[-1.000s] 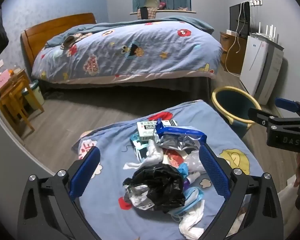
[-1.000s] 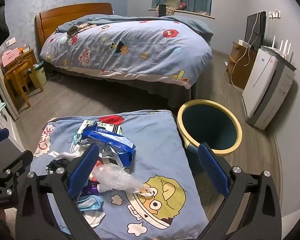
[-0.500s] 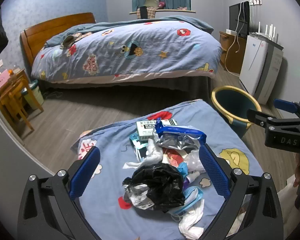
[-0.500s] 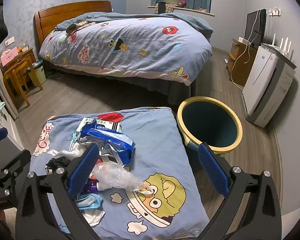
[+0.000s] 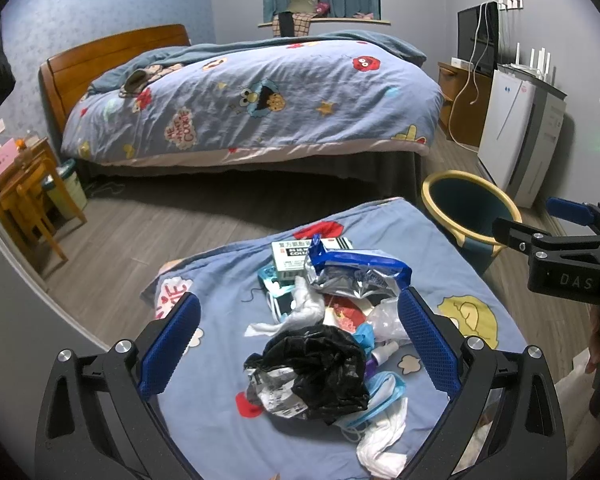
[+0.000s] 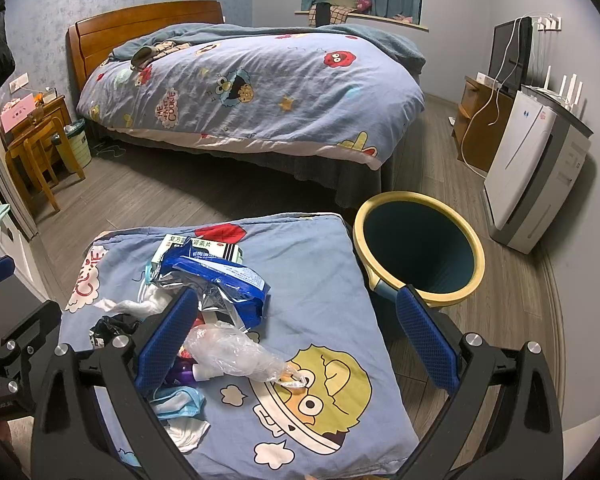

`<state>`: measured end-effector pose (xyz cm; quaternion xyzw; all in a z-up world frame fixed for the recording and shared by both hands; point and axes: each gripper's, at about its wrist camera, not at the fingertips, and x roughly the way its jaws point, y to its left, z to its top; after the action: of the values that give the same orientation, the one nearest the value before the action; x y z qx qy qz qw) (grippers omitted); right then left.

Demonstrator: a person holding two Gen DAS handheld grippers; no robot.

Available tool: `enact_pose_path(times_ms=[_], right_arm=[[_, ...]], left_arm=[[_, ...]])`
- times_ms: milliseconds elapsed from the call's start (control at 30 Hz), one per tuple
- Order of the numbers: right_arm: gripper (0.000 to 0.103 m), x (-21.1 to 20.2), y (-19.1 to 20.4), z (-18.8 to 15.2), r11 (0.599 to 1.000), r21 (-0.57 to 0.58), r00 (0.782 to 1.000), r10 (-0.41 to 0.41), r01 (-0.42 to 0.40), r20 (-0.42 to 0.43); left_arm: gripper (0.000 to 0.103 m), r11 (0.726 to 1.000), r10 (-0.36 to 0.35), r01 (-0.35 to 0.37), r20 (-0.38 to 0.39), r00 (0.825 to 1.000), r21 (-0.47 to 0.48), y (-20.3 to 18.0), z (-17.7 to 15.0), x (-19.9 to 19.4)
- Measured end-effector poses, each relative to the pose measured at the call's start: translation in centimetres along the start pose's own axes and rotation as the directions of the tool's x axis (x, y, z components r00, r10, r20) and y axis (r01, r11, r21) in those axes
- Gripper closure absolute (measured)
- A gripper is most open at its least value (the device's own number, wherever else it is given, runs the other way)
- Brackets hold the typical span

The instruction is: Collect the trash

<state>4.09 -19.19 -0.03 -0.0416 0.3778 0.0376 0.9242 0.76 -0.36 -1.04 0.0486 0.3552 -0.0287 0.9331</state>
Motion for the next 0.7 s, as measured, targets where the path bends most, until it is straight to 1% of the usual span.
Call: enact_pose_path(times_ms=[33, 533, 700], right_arm=[[0.006, 0.02, 0.00, -0.02, 1.000, 0.000, 1.000, -0.001, 0.001, 0.000], [0.006, 0.12, -0.08, -0.15, 1.000, 0.002, 1.000, 0.002, -0.002, -0.005], [0.006, 0.13, -0.08, -0.12, 1.000, 0.002, 1.000, 0.002, -0.002, -0.007]], left_arm=[[0.005, 1.000, -0.003, 0.003, 0.001, 1.000, 0.001, 0.36, 0.17, -0.57], [0.005, 1.000, -0.003, 0.003, 0.000, 1.000, 0.000, 0.30, 0.04, -0.11], [0.005, 1.000, -0.004, 0.004, -0.002, 1.000, 0.000, 0.41, 0.19, -0.55]])
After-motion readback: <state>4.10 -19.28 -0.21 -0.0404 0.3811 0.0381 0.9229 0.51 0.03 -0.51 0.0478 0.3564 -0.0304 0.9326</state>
